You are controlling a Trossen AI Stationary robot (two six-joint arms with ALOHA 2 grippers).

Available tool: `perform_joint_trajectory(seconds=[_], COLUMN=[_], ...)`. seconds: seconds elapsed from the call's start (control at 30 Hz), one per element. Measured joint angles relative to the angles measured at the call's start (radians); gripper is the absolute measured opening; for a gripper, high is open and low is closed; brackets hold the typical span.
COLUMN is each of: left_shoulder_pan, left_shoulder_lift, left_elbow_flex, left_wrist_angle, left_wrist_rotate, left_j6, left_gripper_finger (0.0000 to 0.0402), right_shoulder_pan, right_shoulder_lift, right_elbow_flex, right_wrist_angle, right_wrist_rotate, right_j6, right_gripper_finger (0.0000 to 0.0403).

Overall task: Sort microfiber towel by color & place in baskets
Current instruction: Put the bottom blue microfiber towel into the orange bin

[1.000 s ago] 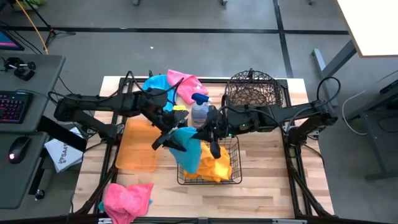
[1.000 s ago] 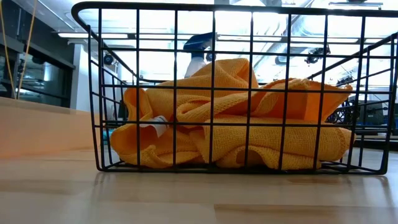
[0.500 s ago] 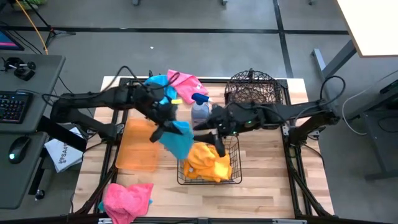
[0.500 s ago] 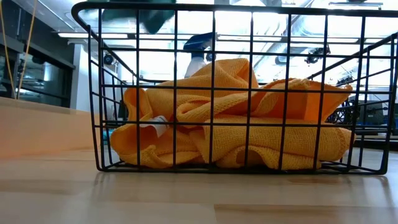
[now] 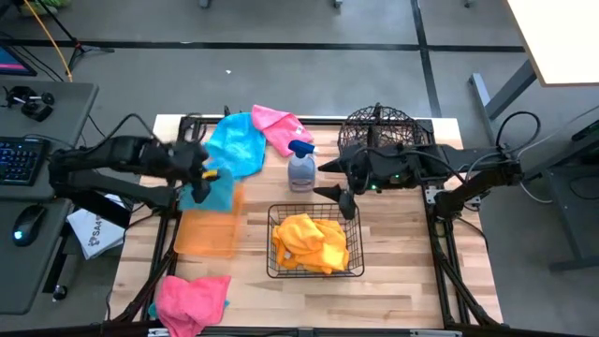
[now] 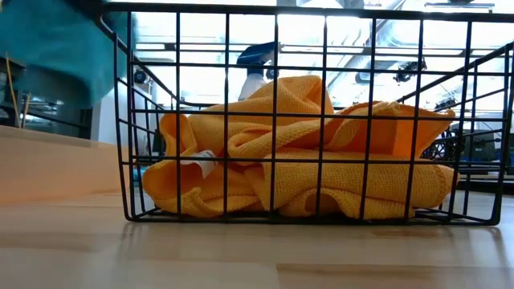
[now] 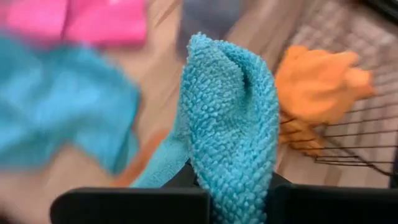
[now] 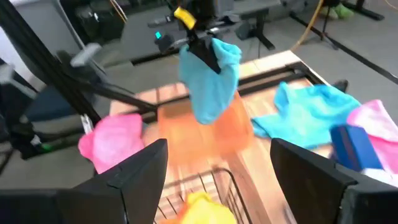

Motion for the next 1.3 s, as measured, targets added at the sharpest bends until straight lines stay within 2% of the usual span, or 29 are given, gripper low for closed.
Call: perform_joint_trajectory(seconds=[0.1, 0.2, 0.3, 0.47, 0.57, 0.7, 0.83, 0.93, 1.1, 1.3], left_shoulder_pan=[-0.05, -0.073, -0.073, -0.073, -0.073, -0.079, -0.099, -0.104, -0.1, -0.083], left_shoulder_lift=[-0.056, -0.06, -0.027, 0.08, 0.149, 0.23, 0.285, 0.317, 0.377, 0.429], left_elbow_flex=[-0.124, -0.214, -0.266, -0.293, -0.31, -0.316, -0.316, -0.315, -0.252, -0.174], left_wrist_angle=[-0.028, -0.067, -0.076, -0.102, -0.107, -0.06, -0.013, -0.019, -0.017, -0.028], left_wrist_rotate=[-0.02, 0.002, 0.042, 0.167, 0.238, 0.32, 0.36, 0.35, 0.219, 0.06], left_j6=[-0.147, -0.189, -0.115, 0.067, 0.112, 0.177, 0.261, 0.324, 0.443, 0.586], left_gripper_finger=[0.0001, 0.0001, 0.0, 0.0, 0.0004, 0.0031, 0.0083, 0.0131, 0.0202, 0.0243], right_shoulder_pan=[0.0, 0.0, -0.002, -0.002, -0.002, -0.002, -0.002, -0.002, -0.002, -0.002], right_shoulder_lift=[0.002, 0.003, 0.003, 0.003, 0.003, 0.003, 0.003, 0.003, 0.003, 0.003], right_elbow_flex=[0.0, 0.0, 0.0, 0.0, 0.0, 0.0, 0.0, -0.001, -0.001, -0.001], right_wrist_angle=[-0.042, -0.061, -0.068, -0.072, -0.087, -0.09, -0.09, -0.09, -0.093, -0.096], right_wrist_rotate=[0.001, 0.002, 0.002, 0.002, 0.001, 0.001, 0.001, 0.0, 0.0, 0.0], right_j6=[0.002, 0.001, 0.0, -0.004, 0.0, 0.0, 0.0, 0.0, 0.001, 0.001], right_gripper_finger=[0.0279, 0.0279, 0.028, 0.028, 0.028, 0.028, 0.028, 0.028, 0.028, 0.028])
